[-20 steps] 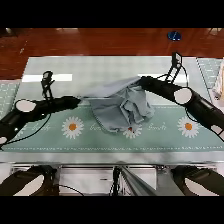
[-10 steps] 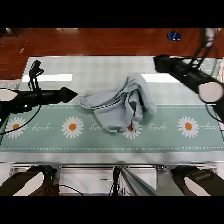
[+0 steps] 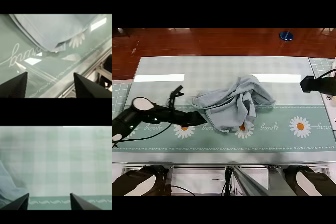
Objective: Fold the shirts.
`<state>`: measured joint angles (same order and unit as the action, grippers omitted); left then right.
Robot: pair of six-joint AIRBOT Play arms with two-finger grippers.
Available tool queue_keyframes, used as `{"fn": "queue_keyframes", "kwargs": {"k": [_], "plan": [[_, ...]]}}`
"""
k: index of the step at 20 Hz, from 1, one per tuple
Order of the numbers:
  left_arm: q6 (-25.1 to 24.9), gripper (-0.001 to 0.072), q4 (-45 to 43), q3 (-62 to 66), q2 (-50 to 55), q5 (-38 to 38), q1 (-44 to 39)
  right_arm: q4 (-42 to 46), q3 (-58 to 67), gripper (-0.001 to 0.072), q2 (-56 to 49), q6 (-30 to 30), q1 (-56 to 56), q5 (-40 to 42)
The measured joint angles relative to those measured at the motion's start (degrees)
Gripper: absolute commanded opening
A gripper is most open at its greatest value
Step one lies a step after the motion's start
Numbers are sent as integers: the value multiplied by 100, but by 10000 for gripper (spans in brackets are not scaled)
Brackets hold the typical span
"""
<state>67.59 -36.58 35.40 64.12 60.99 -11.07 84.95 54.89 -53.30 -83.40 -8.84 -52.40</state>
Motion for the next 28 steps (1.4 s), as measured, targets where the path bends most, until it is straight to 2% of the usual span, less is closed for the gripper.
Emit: {"fn": "queue_keyframes", "kwargs": {"k": [5,12,13,15,16,17,18,21,25,28], "plan": [[313,720,186,144,855,-737,-612,-326,2,582,-494,455,-317,-531],[706,720,343,811,1827,-870,-824,-693,2,582,-800,789,-389,-726],[813,684,334,927,1934,-872,-846,-699,2,582,-813,802,-389,-734],[1064,426,146,1172,2146,-903,-868,-732,2,581,-824,826,-396,-741],[1167,264,28,1300,2262,-872,-870,-732,2,581,-831,839,-396,-745],[1244,133,-101,1419,2371,-839,-870,-741,2,581,-831,839,-396,-754],[1290,35,-179,1523,2463,-826,-870,-756,2,581,-833,841,-396,-754],[1338,28,-271,1770,2623,-686,-861,-765,2,581,-835,859,-396,-763],[1049,25,-339,1910,2616,-389,-785,-798,4,581,-892,870,-444,-664],[833,25,-330,1943,2437,-184,-699,-1338,4,582,-1246,1331,-693,-688]]}}
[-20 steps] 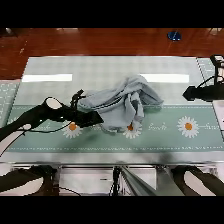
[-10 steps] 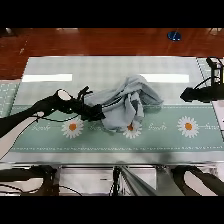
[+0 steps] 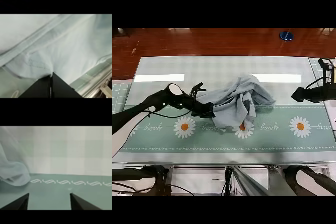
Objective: Fold the shirts.
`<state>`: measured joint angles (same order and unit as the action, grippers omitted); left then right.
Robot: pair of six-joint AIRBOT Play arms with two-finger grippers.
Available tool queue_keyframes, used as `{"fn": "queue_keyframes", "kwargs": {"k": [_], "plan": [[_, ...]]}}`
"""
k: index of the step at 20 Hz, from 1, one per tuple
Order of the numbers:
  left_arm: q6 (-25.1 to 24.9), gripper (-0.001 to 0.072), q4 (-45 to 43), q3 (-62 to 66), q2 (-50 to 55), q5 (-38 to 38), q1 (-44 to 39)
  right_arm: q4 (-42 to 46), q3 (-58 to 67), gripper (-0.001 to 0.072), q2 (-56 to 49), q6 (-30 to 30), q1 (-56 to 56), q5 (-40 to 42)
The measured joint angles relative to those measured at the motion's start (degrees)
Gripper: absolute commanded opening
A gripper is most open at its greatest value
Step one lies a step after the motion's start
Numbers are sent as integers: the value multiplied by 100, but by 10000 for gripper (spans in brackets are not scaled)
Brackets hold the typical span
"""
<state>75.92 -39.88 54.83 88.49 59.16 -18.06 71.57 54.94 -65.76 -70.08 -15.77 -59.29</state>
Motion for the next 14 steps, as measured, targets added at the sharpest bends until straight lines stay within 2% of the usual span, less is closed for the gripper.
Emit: {"fn": "queue_keyframes", "kwargs": {"k": [4,8,9,10,11,12,14], "plan": [[-118,26,-4,17,-269,181,164,-1213,0,583,-855,1266,-203,-396],[-175,26,-15,22,-380,372,275,-2070,0,577,-1685,1982,-138,-544],[-179,26,-9,22,-393,380,289,-2194,0,520,-1847,2079,-70,-562],[-186,26,-11,22,-400,396,299,-2293,0,358,-2006,2144,17,-507],[-199,26,-11,22,-411,409,310,-2341,0,120,-2146,2164,116,-415],[-225,25,-9,22,-426,415,315,-2413,0,28,-2264,2164,229,-282],[-289,25,-4,26,-527,437,363,-2664,4,28,-2385,2151,415,-94]]}}
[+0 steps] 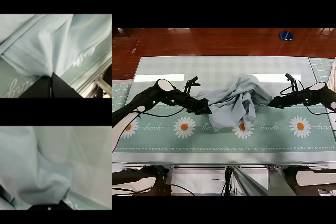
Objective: Fold the shirts.
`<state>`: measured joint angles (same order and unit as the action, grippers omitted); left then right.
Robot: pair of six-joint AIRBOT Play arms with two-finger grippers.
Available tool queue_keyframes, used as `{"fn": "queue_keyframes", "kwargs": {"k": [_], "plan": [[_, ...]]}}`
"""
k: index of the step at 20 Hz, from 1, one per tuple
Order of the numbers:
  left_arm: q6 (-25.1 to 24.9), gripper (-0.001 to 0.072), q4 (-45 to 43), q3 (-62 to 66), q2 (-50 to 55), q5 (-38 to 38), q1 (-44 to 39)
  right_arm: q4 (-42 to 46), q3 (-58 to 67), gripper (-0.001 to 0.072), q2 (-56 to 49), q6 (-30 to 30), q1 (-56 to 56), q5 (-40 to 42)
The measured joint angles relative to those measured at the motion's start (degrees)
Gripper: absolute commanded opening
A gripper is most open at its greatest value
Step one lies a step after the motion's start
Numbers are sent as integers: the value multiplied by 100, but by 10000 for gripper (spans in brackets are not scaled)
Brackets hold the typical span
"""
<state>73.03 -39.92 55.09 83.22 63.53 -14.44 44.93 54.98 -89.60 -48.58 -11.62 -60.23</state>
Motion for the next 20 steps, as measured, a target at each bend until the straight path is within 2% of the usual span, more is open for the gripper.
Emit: {"fn": "queue_keyframes", "kwargs": {"k": [4,9,14,20], "plan": [[-155,24,-11,155,-791,94,483,-890,0,26,612,210,-22,-223],[-227,24,-11,1049,-2625,155,1904,-1740,160,24,2798,109,-538,-459],[-254,24,4,2149,-4151,175,3189,-1751,1233,24,4542,-782,-828,-507],[22,24,-46,3523,-5036,328,3668,-1231,3222,24,5169,-2175,-894,-332]]}}
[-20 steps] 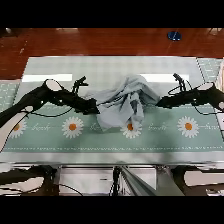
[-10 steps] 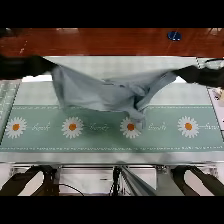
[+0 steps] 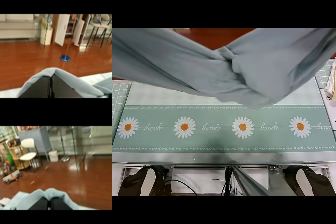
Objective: Fold the shirts.
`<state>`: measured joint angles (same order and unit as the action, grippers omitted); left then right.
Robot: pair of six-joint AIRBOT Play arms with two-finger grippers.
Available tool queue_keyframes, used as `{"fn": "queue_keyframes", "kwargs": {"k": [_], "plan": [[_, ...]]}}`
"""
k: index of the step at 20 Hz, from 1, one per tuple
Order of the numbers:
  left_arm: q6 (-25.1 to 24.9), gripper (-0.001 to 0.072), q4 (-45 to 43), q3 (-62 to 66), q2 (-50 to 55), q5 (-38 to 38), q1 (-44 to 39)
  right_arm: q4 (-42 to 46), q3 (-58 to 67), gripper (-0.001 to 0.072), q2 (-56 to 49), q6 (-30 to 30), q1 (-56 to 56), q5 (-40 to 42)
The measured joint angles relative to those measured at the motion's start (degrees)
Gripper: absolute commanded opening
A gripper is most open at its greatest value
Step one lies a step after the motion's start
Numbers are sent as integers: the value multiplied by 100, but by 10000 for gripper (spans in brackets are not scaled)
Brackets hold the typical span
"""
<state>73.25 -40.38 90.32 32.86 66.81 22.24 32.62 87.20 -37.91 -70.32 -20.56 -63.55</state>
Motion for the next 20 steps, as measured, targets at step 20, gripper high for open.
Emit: {"fn": "queue_keyframes", "kwargs": {"k": [20], "plan": [[271,24,81,-4697,-835,1849,-330,3178,-935,24,-2221,-1167,1958,-706]]}}
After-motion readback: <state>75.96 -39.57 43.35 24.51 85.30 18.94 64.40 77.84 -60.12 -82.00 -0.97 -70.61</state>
